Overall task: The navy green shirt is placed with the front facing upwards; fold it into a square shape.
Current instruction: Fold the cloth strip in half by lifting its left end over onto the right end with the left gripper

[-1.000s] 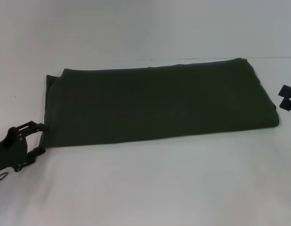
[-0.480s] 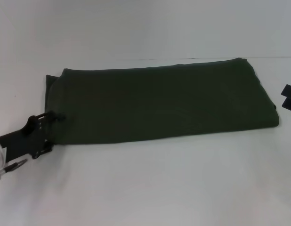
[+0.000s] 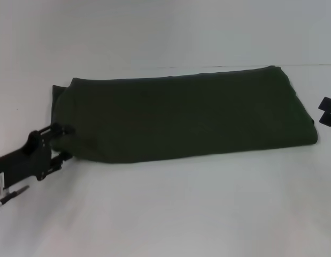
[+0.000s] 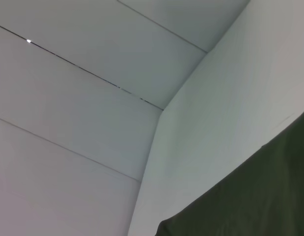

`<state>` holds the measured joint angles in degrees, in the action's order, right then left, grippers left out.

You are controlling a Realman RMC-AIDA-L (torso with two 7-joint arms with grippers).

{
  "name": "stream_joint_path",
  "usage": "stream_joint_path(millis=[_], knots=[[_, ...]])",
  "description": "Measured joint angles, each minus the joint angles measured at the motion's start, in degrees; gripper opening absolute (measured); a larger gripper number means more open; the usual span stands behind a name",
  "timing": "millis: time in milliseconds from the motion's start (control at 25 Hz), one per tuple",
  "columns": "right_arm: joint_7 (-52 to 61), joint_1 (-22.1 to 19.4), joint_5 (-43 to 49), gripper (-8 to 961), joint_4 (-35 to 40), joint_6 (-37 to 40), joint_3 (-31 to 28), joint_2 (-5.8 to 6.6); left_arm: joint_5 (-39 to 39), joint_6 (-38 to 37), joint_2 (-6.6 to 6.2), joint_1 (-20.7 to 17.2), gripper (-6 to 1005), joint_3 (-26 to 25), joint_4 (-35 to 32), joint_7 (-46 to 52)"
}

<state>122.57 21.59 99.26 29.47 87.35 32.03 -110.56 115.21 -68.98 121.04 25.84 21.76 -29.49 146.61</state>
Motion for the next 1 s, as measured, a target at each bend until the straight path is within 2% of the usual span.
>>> stream_joint_path(millis=[280,520,800,1000], knots=[[-0.1,-0.3,0.0,676,0.0,0.0,-0.1,-0.01,1.2,2.4,0.03,1.0,728,2.3,1.7,0.5],[-0.1,-0.8,0.0,676,0.0,0.0,-0.4,-0.01,1.9,5.7,-0.22,1.7,727,2.4,1.6,0.9],[-0.1,-1.0,-0.2,675,0.0,0.0,-0.8,-0.09,1.8,5.8,-0.27,0.9,726,1.9,-0.3,0.5],[-0.1,-1.0,-0.3,676,0.0,-0.3,-0.8,-0.1,1.2,6.1,0.07,2.0,726,1.8,-0.1,-1.5]])
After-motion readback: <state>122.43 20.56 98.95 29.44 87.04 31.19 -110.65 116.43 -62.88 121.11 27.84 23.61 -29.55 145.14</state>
